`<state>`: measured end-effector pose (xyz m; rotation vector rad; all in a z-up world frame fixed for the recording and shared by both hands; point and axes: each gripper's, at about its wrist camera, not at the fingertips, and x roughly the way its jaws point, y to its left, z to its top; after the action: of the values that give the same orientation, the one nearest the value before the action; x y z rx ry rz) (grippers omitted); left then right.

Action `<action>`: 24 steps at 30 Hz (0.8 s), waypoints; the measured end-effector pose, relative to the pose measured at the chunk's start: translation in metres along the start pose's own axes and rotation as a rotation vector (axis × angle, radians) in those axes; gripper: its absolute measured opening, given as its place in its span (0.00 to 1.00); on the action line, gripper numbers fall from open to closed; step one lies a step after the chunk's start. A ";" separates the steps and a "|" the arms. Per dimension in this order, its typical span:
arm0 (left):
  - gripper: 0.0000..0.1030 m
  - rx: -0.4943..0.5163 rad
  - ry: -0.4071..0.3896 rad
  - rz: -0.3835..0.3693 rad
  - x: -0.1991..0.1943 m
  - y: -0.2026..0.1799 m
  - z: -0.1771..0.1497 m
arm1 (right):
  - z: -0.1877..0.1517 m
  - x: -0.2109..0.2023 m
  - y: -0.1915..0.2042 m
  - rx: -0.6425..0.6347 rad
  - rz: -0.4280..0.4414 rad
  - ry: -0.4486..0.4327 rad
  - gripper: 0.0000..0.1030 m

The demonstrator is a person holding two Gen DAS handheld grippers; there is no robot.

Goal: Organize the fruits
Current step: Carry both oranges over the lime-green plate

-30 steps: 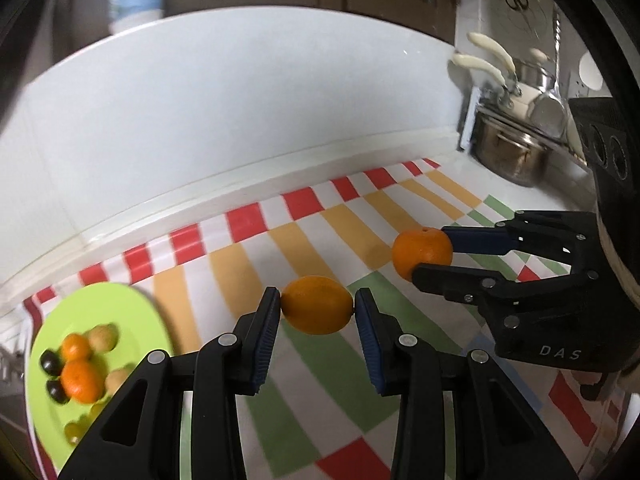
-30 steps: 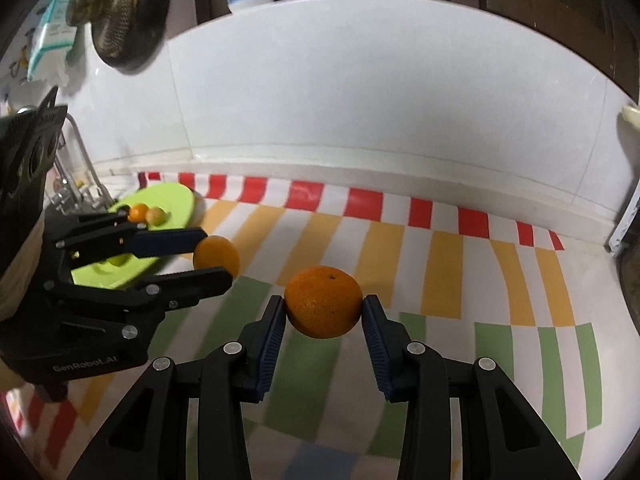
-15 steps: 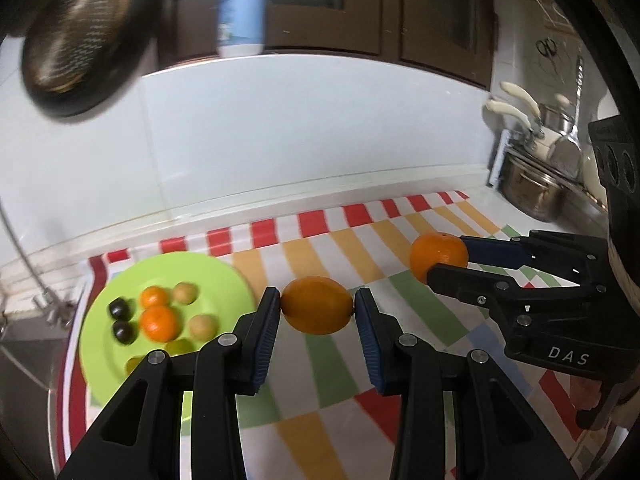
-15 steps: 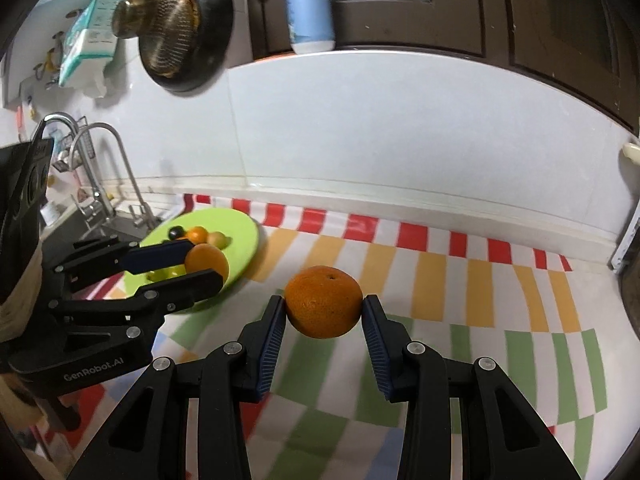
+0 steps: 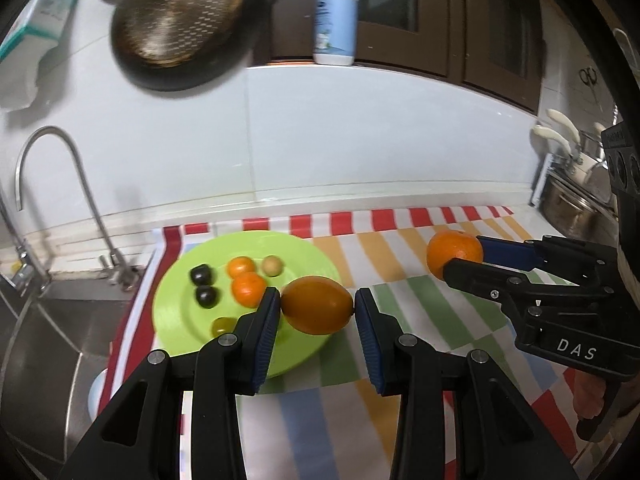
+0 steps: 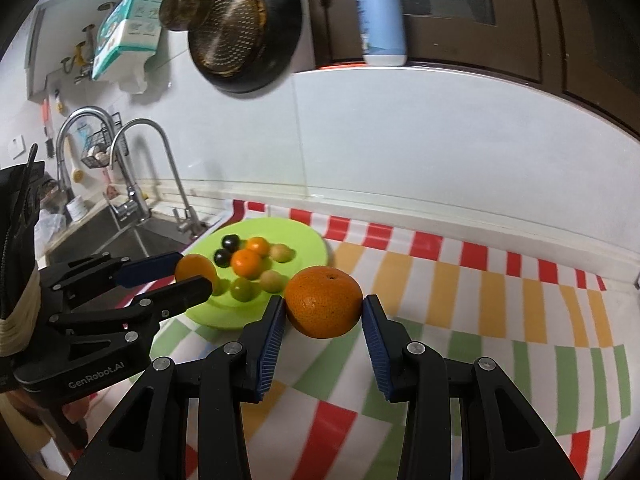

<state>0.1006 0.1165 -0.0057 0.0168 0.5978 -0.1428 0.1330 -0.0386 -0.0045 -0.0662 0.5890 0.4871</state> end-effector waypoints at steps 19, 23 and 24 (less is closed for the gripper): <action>0.37 -0.054 0.008 0.139 0.021 0.056 -0.002 | 0.021 0.062 0.030 -0.043 0.041 0.036 0.39; 0.37 -0.065 0.027 0.158 0.034 0.066 -0.004 | 0.024 0.080 0.032 -0.049 0.044 0.051 0.39; 0.37 -0.065 0.033 0.161 0.037 0.068 -0.004 | 0.024 0.083 0.032 -0.049 0.045 0.055 0.39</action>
<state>0.1382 0.1790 -0.0320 0.0038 0.6313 0.0334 0.1903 0.0297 -0.0274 -0.1135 0.6333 0.5453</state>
